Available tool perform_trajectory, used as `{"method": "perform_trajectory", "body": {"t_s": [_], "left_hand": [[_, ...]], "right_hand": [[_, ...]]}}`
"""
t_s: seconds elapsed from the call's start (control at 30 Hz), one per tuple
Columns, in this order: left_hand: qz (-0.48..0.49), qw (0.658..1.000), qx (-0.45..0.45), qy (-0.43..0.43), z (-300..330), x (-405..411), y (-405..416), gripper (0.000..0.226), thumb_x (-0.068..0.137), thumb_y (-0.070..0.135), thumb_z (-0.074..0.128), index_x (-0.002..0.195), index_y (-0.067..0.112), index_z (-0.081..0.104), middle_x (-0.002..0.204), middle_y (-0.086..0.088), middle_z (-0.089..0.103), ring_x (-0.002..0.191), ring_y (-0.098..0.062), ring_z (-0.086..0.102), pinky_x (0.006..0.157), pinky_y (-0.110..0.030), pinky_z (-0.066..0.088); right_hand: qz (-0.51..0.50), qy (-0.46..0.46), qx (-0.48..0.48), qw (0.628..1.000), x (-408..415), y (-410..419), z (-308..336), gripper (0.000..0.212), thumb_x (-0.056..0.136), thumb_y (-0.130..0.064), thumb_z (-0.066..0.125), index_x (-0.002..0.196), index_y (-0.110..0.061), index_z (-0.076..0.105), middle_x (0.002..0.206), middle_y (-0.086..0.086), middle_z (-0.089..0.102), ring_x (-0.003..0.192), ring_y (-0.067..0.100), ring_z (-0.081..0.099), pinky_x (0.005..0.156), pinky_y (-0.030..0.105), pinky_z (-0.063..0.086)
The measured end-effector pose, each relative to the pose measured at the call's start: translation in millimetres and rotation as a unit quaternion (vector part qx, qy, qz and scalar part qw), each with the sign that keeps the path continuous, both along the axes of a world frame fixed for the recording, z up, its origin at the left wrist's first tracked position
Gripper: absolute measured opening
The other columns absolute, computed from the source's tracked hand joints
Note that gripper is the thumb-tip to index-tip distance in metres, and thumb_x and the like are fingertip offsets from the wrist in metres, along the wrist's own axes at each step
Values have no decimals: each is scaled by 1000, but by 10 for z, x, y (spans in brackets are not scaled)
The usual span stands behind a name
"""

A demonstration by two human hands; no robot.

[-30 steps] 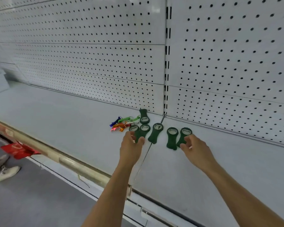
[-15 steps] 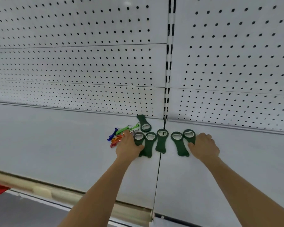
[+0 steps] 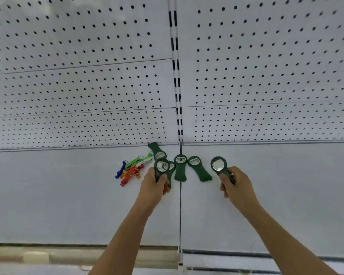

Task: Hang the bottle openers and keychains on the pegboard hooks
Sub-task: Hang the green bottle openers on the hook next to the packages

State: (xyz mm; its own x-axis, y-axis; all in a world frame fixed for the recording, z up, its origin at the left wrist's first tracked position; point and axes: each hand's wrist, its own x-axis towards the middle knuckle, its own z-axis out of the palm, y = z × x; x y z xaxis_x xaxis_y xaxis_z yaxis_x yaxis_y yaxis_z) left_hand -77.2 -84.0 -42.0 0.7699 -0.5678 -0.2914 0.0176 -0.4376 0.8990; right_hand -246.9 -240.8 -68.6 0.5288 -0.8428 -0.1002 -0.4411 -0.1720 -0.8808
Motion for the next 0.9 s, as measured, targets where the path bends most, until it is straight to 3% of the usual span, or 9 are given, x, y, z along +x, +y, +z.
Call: {"method": "perform_trajectory", "body": {"t_s": [0.13,0.27,0.53,0.7,0.9], "left_hand": [[-10,999,-51,2,141,-501,-139,20,101,23,47,97,6,57,76,-9,63,61,-16,58,52,-16,49],[-38,997,-70,0,203,-1134,-322,20,99,24,51,90,8,59,77,-6,67,61,-11,59,55,-21,47],[-109,988,-105,-27,297,-2841,-773,8,96,19,56,96,14,63,84,-2,74,67,-8,68,56,-22,50],[-153,979,-137,1,348,-3881,-1093,6,94,14,59,97,15,65,87,1,76,78,-14,73,66,-20,56],[-191,969,-158,4,434,-4799,-1461,5,92,15,63,95,13,65,87,2,77,85,-10,73,77,-23,53]], "right_hand": [[-3,-44,-2,999,-453,58,108,16,96,-19,51,80,-14,52,63,7,64,48,15,50,52,29,46],[-7,-66,-8,998,-1051,13,206,10,95,-16,49,87,-20,55,62,6,63,48,14,52,51,26,45],[-52,-99,-3,994,-2630,-166,366,11,95,-11,48,93,-20,53,70,7,65,55,14,55,54,24,46],[-79,-122,-18,989,-3668,-314,463,8,95,-11,48,94,-19,52,71,6,63,57,12,54,53,20,46],[-110,-150,-41,982,-4602,-522,655,7,96,-8,50,94,-13,55,78,8,64,56,0,56,52,12,44]]}}
